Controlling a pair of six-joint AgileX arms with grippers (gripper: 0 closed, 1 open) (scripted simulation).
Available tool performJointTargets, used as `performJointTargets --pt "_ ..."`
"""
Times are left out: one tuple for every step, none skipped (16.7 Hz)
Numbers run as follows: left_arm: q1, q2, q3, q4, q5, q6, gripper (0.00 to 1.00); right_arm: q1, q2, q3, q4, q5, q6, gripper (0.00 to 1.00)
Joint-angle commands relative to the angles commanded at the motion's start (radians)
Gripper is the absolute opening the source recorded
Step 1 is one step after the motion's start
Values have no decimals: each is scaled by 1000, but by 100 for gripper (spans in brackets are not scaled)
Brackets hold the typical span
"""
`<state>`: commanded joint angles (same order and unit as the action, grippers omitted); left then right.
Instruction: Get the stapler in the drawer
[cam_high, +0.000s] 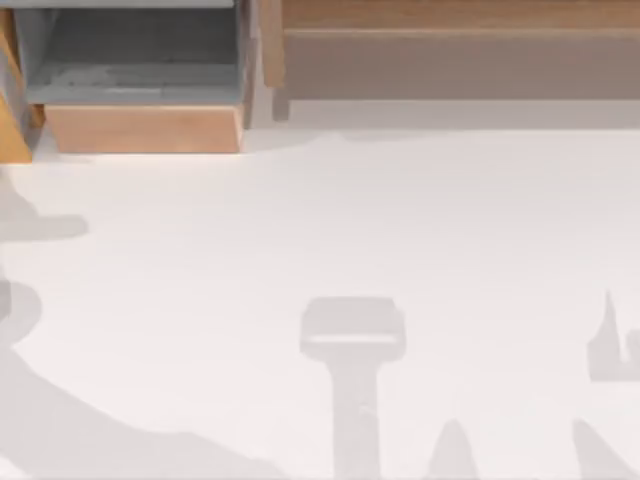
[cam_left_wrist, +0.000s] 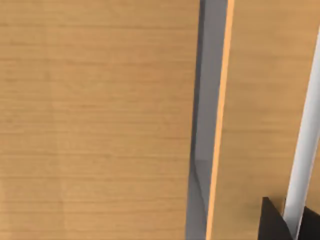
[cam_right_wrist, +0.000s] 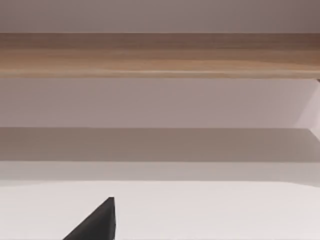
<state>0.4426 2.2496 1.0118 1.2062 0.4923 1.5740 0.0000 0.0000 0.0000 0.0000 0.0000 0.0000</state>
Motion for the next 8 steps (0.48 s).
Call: performJointTargets --pt "-7 14 33 -15 -7 0 0 0 0 0 0 0 0 100" --pt "-14 31 70 -33 -16 -1 0 0 0 0 0 0 0 100" --pt "-23 50 111 -55 -26 -2 0 0 0 0 0 0 0 100" --pt "-31 69 152 -77 -36 -3 0 0 0 0 0 0 0 100" --pt "-40 86 189 -98 -46 -4 0 0 0 0 0 0 0 100" --pt "-47 99 217 -115 -53 -4 0 0 0 0 0 0 0 100" --pt "-52 108 234 -126 -59 -4 0 0 0 0 0 0 0 100" --pt "-54 112 241 -130 -61 -3 0 0 0 0 0 0 0 100"
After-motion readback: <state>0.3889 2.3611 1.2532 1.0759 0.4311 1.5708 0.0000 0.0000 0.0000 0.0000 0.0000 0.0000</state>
